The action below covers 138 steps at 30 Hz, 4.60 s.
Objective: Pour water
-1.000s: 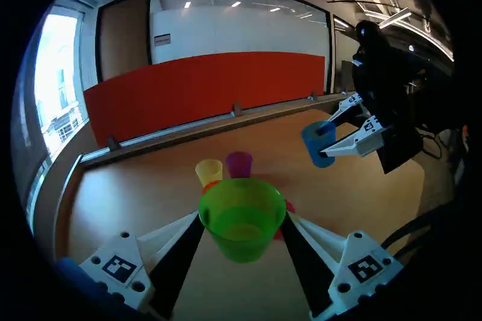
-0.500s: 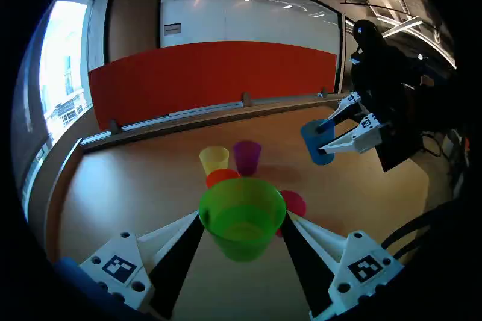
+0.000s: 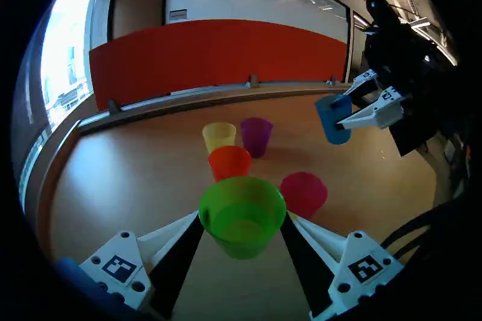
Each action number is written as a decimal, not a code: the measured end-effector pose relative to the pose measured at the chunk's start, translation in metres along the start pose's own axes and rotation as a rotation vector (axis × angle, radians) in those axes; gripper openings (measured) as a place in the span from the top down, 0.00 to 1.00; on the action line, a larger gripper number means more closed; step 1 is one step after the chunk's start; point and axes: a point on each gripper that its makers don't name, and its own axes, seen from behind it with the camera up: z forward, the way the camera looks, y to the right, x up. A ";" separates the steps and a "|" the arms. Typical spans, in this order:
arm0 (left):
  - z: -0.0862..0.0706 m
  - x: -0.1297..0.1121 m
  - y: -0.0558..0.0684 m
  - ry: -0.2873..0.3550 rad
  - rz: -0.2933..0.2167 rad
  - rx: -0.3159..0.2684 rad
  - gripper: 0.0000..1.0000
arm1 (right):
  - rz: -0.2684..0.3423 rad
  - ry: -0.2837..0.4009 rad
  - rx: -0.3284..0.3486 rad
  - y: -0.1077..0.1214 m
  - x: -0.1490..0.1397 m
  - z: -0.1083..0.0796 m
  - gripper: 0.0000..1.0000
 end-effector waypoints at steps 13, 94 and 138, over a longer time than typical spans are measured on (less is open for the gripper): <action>0.030 -0.027 -0.011 -0.050 0.001 0.019 0.14 | 0.004 -0.006 -0.010 0.004 -0.001 0.001 0.12; -0.074 -0.059 -0.027 -0.066 -0.254 0.172 0.09 | 0.149 -0.060 -0.122 0.089 -0.042 0.103 0.12; -0.092 -0.047 -0.027 -0.017 -0.259 0.193 0.09 | 0.140 -0.127 -0.157 0.084 -0.081 0.077 0.00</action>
